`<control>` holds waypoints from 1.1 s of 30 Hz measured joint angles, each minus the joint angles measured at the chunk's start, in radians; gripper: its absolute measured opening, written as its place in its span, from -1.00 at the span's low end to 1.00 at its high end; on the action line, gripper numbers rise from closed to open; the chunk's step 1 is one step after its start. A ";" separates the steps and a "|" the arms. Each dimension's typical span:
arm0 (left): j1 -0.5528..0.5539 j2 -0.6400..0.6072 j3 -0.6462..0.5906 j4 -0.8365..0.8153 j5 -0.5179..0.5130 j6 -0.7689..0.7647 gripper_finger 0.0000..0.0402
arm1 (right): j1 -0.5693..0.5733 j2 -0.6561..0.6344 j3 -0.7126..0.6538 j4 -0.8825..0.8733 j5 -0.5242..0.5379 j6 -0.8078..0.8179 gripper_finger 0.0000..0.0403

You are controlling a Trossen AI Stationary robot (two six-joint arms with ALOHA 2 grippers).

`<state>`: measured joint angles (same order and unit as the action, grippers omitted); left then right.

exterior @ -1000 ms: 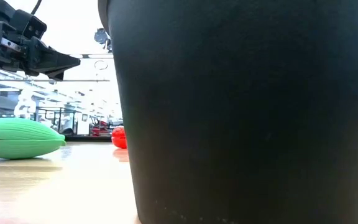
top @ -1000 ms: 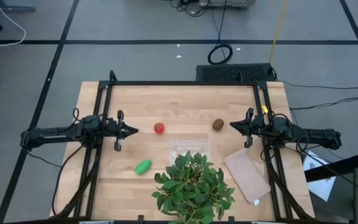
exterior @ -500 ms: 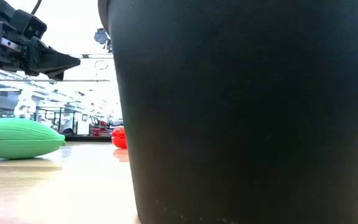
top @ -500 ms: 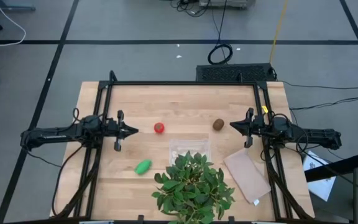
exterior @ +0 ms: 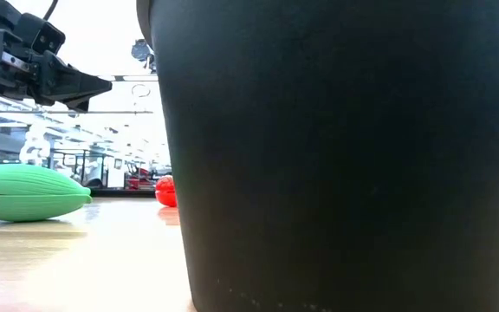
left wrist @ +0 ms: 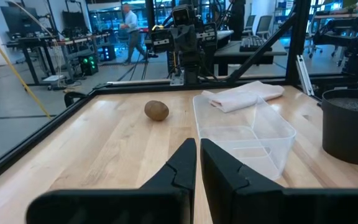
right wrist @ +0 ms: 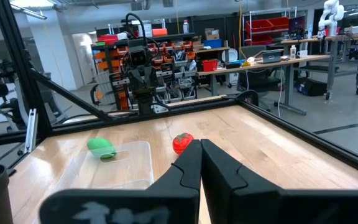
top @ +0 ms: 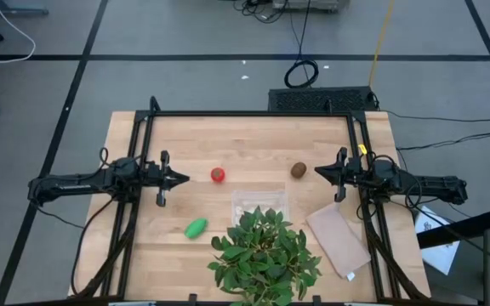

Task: Pick and placing Produce into tupperware
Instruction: Put the green corn into the transparent bin

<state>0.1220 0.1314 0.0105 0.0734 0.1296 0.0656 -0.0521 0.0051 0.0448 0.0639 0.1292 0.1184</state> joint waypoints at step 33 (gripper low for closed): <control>0.000 0.000 0.000 0.122 0.078 -0.140 -0.86 | 0.000 0.000 0.000 0.038 0.000 -0.158 -1.00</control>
<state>0.1219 0.1318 0.0103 0.1957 0.2075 -0.0742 -0.0521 0.0048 0.0452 0.1017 0.1295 -0.0398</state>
